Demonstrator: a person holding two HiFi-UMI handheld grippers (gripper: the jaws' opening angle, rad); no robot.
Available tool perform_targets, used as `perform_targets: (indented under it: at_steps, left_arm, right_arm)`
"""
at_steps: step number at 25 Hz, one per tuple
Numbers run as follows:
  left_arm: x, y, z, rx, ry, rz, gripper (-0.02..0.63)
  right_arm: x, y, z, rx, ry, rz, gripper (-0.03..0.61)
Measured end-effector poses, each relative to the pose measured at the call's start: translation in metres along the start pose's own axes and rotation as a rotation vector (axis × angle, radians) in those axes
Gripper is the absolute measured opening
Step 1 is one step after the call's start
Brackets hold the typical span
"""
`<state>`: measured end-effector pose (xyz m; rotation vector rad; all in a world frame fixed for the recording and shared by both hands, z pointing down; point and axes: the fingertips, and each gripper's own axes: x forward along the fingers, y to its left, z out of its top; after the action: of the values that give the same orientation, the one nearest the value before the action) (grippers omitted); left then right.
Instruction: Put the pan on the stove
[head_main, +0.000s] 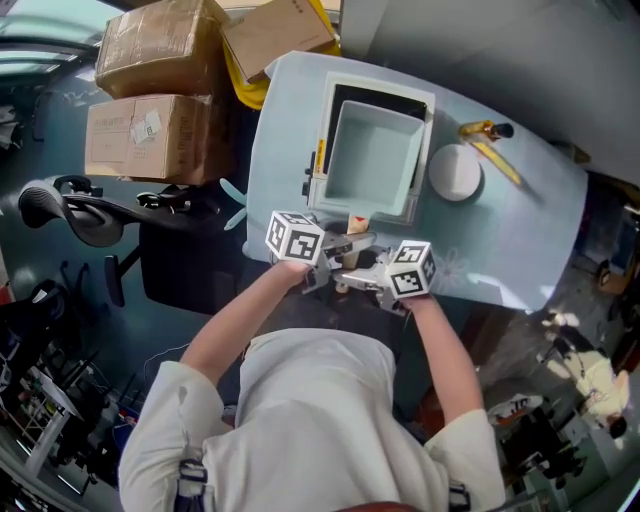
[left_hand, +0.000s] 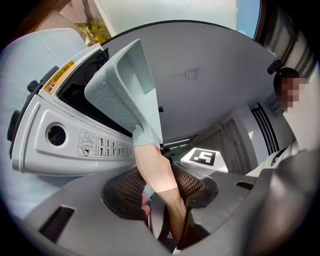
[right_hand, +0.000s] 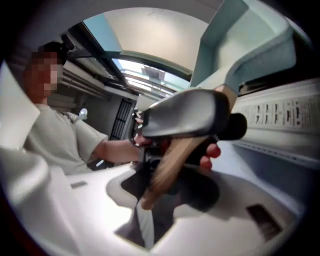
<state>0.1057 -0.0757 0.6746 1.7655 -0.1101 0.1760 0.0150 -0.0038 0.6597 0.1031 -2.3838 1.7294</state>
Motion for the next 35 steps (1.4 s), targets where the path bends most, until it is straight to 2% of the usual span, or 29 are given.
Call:
perform_targets:
  at_steps: [8, 20, 35]
  left_arm:
    - [0.01, 0.019, 0.004, -0.021, -0.022, 0.001, 0.189]
    - [0.025, 0.034, 0.016, -0.036, -0.051, 0.001, 0.189]
    - [0.032, 0.047, 0.038, -0.056, -0.073, -0.007, 0.19]
  right_arm:
    - [-0.006, -0.022, -0.002, 0.001, 0.04, -0.007, 0.176]
    - [-0.018, -0.043, 0.004, 0.005, 0.035, -0.005, 0.177]
    - [-0.025, -0.057, 0.023, 0.011, 0.034, 0.042, 0.176]
